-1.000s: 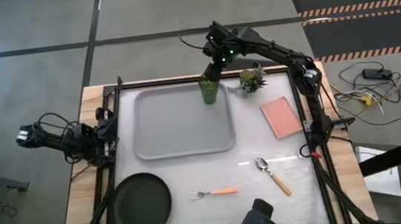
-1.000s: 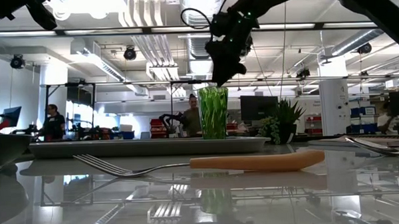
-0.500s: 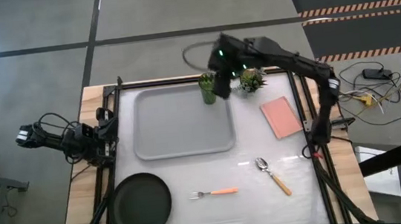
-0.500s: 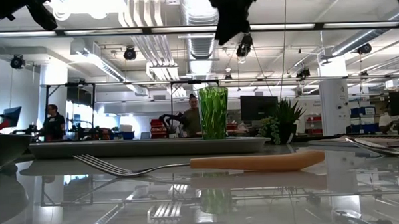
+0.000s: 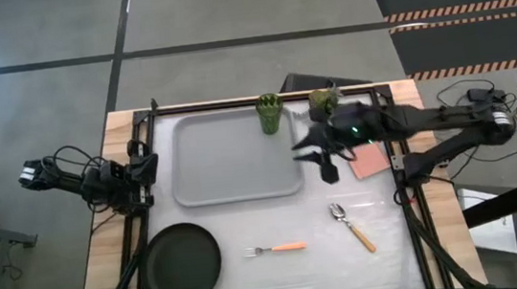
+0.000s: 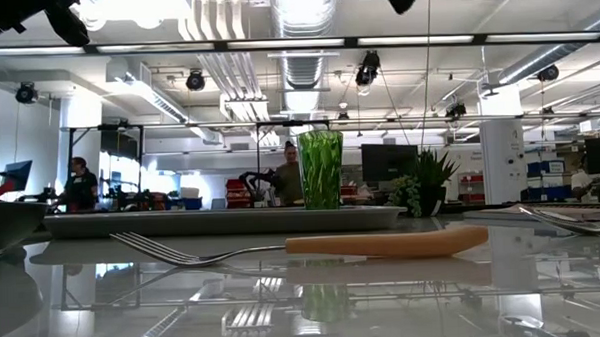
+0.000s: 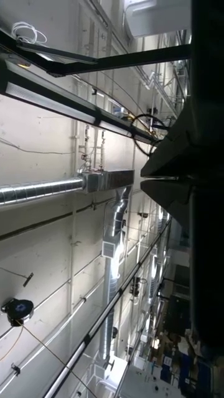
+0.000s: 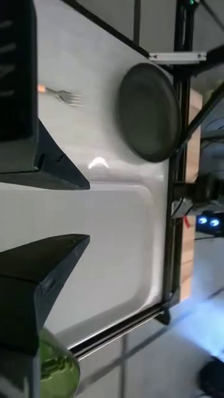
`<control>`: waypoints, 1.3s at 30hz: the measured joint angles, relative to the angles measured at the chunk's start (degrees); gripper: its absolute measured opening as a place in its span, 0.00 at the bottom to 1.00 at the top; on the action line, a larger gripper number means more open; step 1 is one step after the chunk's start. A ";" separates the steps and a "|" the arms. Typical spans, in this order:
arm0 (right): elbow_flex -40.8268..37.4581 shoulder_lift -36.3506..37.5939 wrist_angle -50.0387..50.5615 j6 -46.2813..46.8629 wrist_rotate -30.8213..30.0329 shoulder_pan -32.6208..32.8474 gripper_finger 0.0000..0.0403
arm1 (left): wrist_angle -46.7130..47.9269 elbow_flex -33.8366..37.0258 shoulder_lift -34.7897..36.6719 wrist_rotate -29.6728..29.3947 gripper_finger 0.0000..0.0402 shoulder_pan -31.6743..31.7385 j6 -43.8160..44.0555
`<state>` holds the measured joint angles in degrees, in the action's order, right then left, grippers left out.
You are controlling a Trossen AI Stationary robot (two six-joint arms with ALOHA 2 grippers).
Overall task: Pick and place plate/cup/fork/spoon on tray
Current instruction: Put the black plate on the gray serving tray on the left of the green cup
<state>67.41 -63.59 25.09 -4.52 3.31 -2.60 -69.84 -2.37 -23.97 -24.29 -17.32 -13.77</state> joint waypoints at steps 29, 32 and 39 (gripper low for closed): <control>-44.43 29.81 -37.41 -6.68 1.67 1.97 0.18 | 1.37 -10.74 -19.61 1.82 0.00 -0.56 20.95; -44.43 30.25 -37.45 -6.66 2.63 1.97 0.17 | 2.51 -15.73 -23.82 2.57 0.00 -1.40 21.01; -44.43 30.29 -37.41 -8.07 8.66 1.97 0.16 | 22.08 -28.90 -31.32 -1.78 0.00 -2.81 30.34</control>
<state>22.98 -33.30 -12.32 -12.59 11.97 -0.62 -47.76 -31.27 -55.29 -26.07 -20.13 16.57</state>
